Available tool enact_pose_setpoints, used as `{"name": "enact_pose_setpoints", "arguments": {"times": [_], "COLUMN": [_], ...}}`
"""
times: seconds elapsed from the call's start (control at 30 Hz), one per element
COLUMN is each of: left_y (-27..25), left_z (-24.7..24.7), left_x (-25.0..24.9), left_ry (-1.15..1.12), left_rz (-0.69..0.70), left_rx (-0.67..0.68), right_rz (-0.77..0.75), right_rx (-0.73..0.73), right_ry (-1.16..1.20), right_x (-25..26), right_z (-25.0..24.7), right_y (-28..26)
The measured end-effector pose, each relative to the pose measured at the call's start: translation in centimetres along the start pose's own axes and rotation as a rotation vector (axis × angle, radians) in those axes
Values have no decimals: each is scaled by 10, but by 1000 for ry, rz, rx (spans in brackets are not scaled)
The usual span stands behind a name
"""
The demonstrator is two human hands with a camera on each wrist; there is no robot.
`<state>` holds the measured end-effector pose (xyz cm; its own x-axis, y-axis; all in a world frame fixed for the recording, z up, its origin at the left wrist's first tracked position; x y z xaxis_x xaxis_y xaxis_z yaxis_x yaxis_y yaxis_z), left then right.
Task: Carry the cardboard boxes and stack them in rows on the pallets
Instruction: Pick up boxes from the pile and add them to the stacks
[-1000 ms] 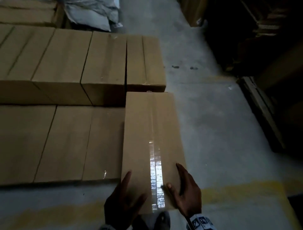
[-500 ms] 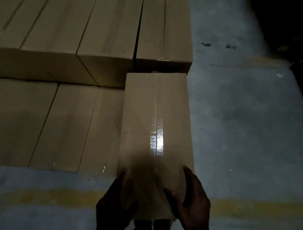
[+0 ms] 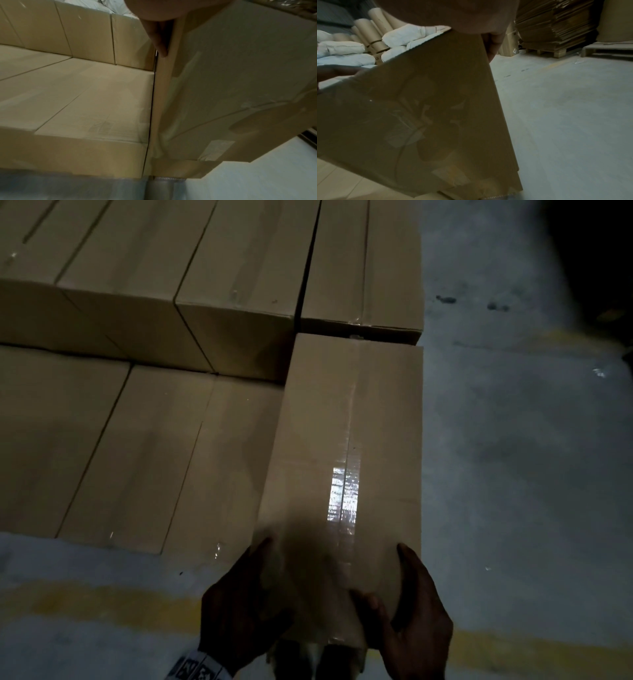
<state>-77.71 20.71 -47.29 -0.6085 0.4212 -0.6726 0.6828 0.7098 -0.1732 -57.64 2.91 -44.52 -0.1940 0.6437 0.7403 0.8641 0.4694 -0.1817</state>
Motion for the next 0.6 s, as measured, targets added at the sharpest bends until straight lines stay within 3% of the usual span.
{"name": "enact_pose_setpoints", "arguments": {"times": [0.1, 0.3, 0.6], "left_y": [15, 23, 25], "left_z": [-4, 0, -9], "left_x": [2, 8, 3], "left_ry": [63, 152, 44], "left_rz": [64, 121, 123], "left_rx": [-69, -6, -18], "right_rz": [-33, -20, -57], "right_rx": [41, 34, -7], "right_ry": [-27, -89, -62], "right_x": [-1, 2, 4], "right_z": [7, 17, 12], "right_y": [13, 25, 21]}}
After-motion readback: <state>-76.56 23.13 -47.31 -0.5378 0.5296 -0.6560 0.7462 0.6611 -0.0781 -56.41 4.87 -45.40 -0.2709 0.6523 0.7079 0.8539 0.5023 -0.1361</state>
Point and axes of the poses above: each hand's wrist, its own y-axis towards the middle knuckle, its own z-axis out of the palm, x = y × z, the point moved 5 cm from there along y, towards the middle knuckle, and after that the axes turned 5 degrees about z, right-handed, at the moved point
